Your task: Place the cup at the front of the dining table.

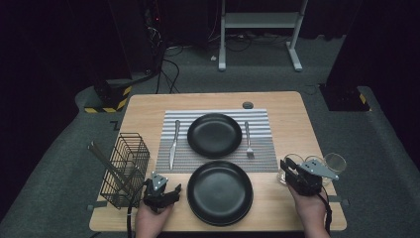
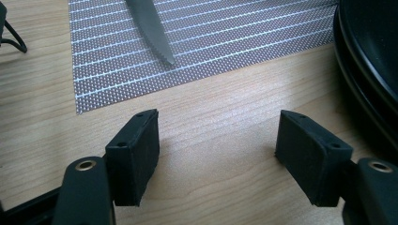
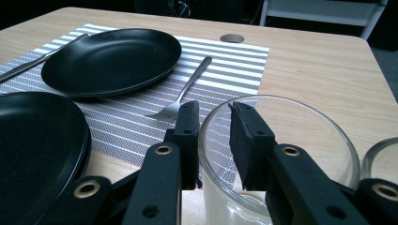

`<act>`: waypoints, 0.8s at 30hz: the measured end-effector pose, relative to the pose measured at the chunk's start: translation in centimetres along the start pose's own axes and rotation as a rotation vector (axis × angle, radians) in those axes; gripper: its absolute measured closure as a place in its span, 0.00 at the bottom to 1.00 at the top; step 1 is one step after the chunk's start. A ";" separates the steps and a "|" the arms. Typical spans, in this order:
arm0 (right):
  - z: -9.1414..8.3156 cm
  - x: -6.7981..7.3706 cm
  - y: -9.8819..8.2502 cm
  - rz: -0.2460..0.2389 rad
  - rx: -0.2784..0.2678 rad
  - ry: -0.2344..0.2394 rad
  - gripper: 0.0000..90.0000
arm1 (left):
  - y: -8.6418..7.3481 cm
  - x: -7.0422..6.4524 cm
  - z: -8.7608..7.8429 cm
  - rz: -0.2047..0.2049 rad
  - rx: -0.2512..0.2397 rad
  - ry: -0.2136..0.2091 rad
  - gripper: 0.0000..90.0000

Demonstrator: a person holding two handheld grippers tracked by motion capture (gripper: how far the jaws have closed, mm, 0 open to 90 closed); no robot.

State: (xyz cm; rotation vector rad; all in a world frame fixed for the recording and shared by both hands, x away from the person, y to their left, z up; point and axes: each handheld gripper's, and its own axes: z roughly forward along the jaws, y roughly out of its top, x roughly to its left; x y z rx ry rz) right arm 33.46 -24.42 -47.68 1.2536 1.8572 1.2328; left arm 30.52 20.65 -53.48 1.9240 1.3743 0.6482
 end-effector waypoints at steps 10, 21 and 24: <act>-0.2 0.1 0.1 -0.009 -0.005 0.003 0.87 | 0.0 0.0 0.0 0.001 0.000 0.000 0.34; -0.2 0.6 0.0 -0.016 -0.006 0.003 0.87 | 0.0 0.0 0.0 0.001 0.000 0.000 0.34; -0.2 1.0 0.1 -0.021 -0.004 0.010 0.87 | 0.0 0.0 0.0 0.001 0.000 0.000 0.34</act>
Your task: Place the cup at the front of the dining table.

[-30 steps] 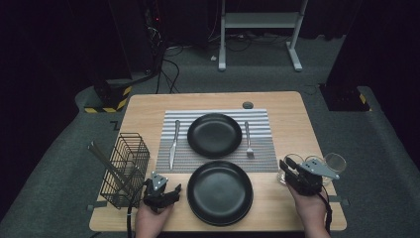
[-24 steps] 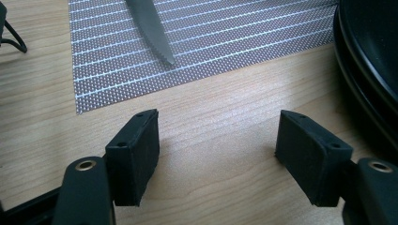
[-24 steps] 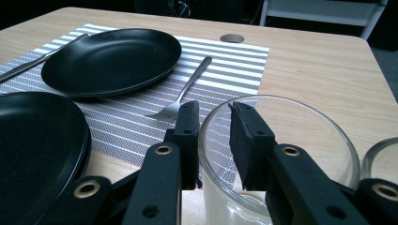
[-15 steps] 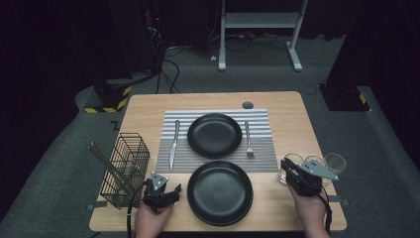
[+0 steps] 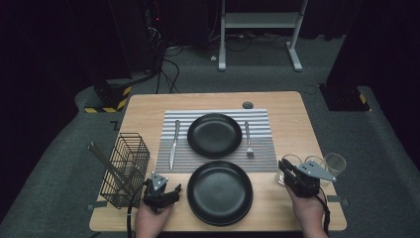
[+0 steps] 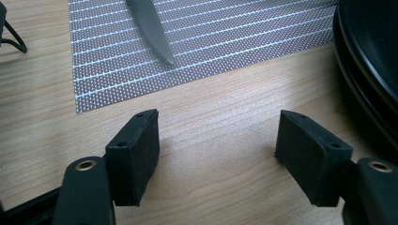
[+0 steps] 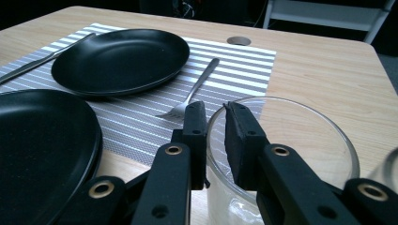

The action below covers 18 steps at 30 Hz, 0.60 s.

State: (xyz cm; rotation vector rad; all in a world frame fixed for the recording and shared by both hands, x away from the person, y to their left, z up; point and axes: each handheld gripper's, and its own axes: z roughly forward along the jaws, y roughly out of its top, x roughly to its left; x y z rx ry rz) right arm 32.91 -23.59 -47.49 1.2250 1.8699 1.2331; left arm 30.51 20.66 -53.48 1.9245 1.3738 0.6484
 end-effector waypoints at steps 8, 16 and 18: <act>0.2 1.2 0.1 -0.020 0.002 0.043 0.88 | 0.0 0.0 0.0 0.000 0.000 0.000 0.34; 0.5 2.4 0.2 -0.021 0.002 0.092 0.88 | 0.0 0.0 0.0 0.000 0.000 0.000 0.34; 0.7 2.7 0.3 -0.028 0.001 0.100 0.88 | 0.0 0.0 0.0 0.001 0.000 0.000 0.34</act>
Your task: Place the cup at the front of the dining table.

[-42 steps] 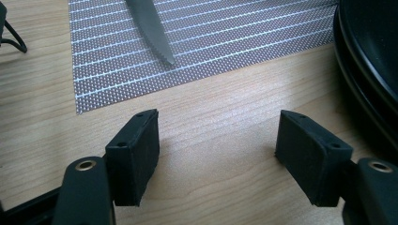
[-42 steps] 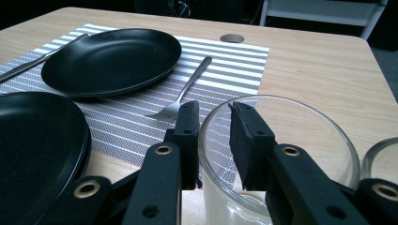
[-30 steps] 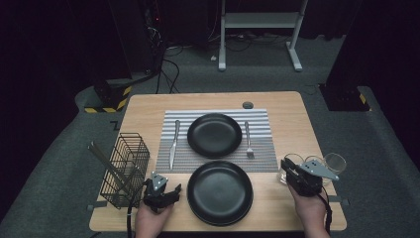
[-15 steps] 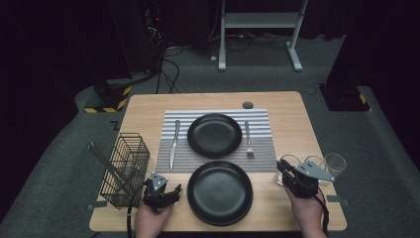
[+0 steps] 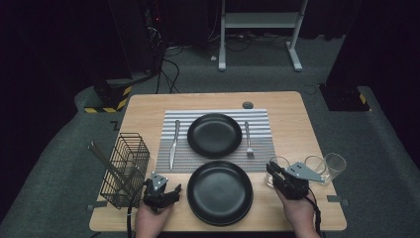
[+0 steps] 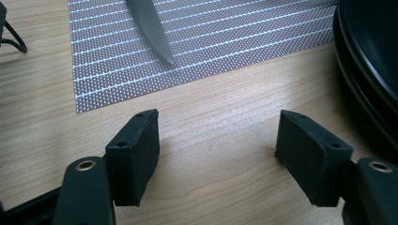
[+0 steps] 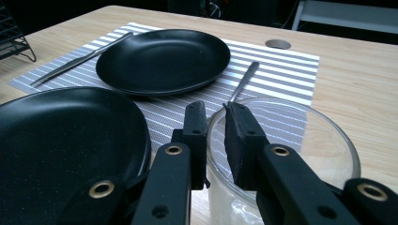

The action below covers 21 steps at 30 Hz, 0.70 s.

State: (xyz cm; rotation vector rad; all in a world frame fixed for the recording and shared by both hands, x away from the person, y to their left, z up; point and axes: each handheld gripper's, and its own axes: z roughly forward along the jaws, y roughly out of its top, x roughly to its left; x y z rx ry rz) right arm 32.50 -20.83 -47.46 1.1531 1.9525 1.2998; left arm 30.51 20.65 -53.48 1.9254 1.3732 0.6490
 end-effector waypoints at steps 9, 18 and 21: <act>0.6 1.0 0.1 -0.004 -0.005 0.035 0.87 | 0.0 0.0 0.0 0.000 0.000 0.000 0.34; 1.1 1.8 0.4 -0.023 -0.003 0.059 0.87 | 0.0 0.0 0.0 0.001 0.000 0.000 0.34; 1.4 2.0 0.5 -0.029 -0.004 0.062 0.87 | 0.0 0.0 0.0 0.001 -0.001 0.000 0.34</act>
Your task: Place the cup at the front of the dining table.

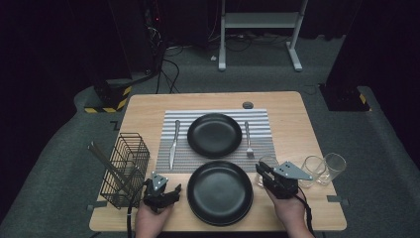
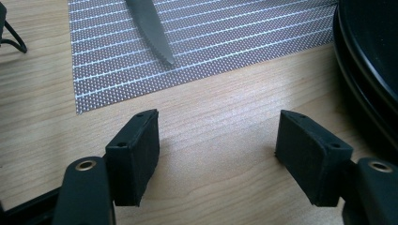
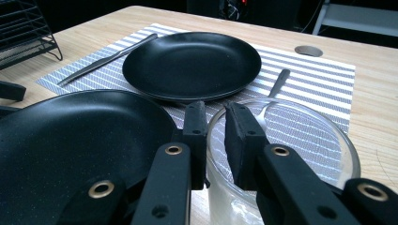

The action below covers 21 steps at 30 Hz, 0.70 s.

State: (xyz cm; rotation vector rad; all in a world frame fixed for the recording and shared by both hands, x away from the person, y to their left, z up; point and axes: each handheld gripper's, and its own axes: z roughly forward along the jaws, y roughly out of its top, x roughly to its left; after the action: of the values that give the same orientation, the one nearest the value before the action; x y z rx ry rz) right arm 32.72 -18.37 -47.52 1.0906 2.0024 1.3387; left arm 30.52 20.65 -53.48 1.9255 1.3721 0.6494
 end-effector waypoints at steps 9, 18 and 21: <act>0.0 0.1 -0.1 -0.011 -0.003 0.004 0.87 | 0.0 0.0 0.0 0.004 0.003 0.000 0.34; -0.1 0.1 0.2 -0.003 -0.010 0.012 0.84 | 0.0 0.0 0.0 0.004 0.003 0.000 0.34; -0.3 0.3 0.4 -0.009 -0.022 0.012 0.80 | 0.0 0.0 0.0 0.000 0.000 0.000 0.34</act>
State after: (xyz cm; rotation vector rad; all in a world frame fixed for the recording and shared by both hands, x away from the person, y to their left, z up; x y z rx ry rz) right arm 32.45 -18.18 -47.01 1.0651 1.9938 1.3633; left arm 30.51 20.64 -53.48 1.9259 1.3717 0.6493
